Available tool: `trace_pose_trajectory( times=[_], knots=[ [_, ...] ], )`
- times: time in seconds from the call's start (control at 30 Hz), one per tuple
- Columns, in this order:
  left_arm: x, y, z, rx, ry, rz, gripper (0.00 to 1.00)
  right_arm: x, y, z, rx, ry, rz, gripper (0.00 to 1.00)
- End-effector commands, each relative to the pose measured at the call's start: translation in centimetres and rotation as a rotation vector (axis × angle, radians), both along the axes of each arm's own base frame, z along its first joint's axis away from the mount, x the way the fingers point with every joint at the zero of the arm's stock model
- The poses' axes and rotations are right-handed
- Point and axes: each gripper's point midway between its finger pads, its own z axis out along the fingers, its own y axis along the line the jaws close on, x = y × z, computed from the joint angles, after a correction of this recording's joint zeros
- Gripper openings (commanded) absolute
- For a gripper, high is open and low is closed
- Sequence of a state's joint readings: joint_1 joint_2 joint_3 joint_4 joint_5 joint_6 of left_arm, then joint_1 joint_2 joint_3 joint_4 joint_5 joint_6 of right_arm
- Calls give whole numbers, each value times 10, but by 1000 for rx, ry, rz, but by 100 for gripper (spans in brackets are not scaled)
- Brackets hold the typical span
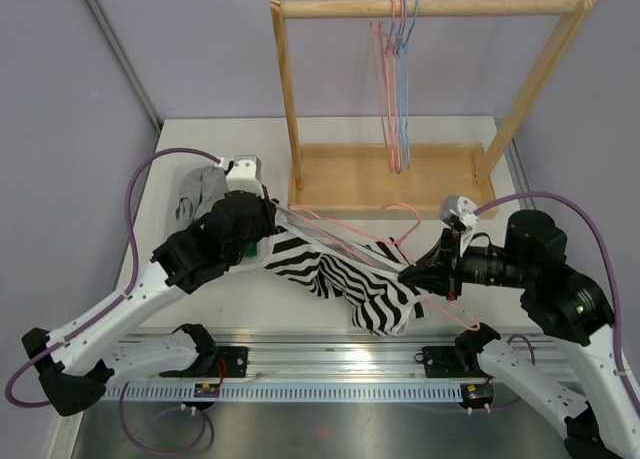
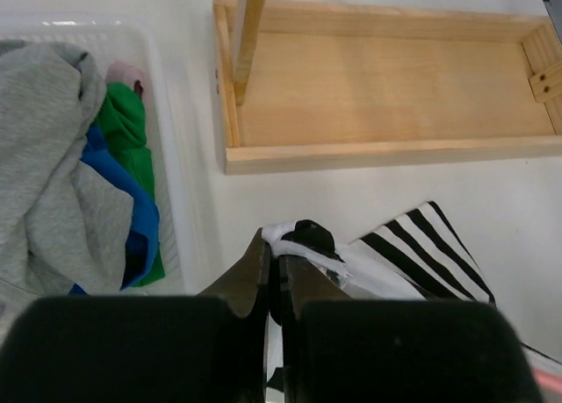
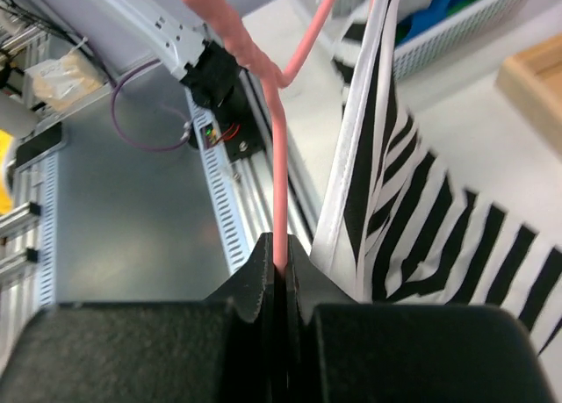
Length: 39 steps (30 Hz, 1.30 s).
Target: Remove the tank top from the hanger
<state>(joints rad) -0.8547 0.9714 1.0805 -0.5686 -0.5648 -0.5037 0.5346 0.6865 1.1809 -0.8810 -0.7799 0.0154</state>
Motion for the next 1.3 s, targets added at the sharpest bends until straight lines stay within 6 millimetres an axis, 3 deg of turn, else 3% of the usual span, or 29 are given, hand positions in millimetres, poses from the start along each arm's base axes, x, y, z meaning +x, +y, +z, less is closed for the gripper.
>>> trace_pose_trajectory(
  times=[0.0,0.1,0.13,0.17,0.23,0.27,0.33,0.37,0.43,0.47,0.53,0.63,0.77,0.93,1.1,1.13,1.17,1.23,1.27],
  knots=[
    [5,14,1,-8,12,57,0,-9,-9,23,93,-152,-39,0],
    [0,-3,-2,-39,31,-37,0,13,-17,31,148,-217,-187,0],
    [1,-13,-1,-66,18,-79,0,31,-21,48,209,-282,-292,0],
    [-10,-35,-1,-109,28,-211,0,41,-19,45,259,-238,-340,0],
    [-24,-66,6,-177,-32,-416,0,49,-14,68,443,-344,-347,0],
    [-50,-91,10,-236,-20,-617,0,46,-13,78,534,-341,-336,0],
    [-75,-117,9,-255,-27,-788,0,38,-18,105,705,-452,-316,0],
    [-99,-132,4,-244,-9,-887,0,34,-23,121,835,-540,-298,0],
    [-115,-149,-15,-172,13,-963,0,31,-37,141,992,-647,-322,0],
    [-134,-159,-22,-147,27,-1024,0,33,-38,145,1013,-670,-329,0],
    [-143,-167,-39,-110,50,-1048,0,48,-36,152,1016,-671,-372,0],
    [-130,-160,-58,-67,79,-930,0,72,-31,153,927,-614,-452,0],
    [-90,-127,-69,35,75,-636,1,111,-28,137,637,-393,-615,0],
    [-75,-99,-65,102,93,-473,11,113,-19,122,423,-268,-594,0],
    [-67,-81,-58,142,101,-371,20,132,-10,104,297,-191,-610,0],
    [-66,-75,-59,162,105,-353,22,135,-12,103,275,-174,-634,0],
    [-66,-74,-54,158,101,-348,34,144,-9,97,243,-148,-647,0],
    [-66,-68,-52,171,104,-333,45,151,-9,103,224,-132,-672,0],
    [-66,-67,-50,168,103,-332,56,163,-3,98,197,-108,-680,0]
  ],
)
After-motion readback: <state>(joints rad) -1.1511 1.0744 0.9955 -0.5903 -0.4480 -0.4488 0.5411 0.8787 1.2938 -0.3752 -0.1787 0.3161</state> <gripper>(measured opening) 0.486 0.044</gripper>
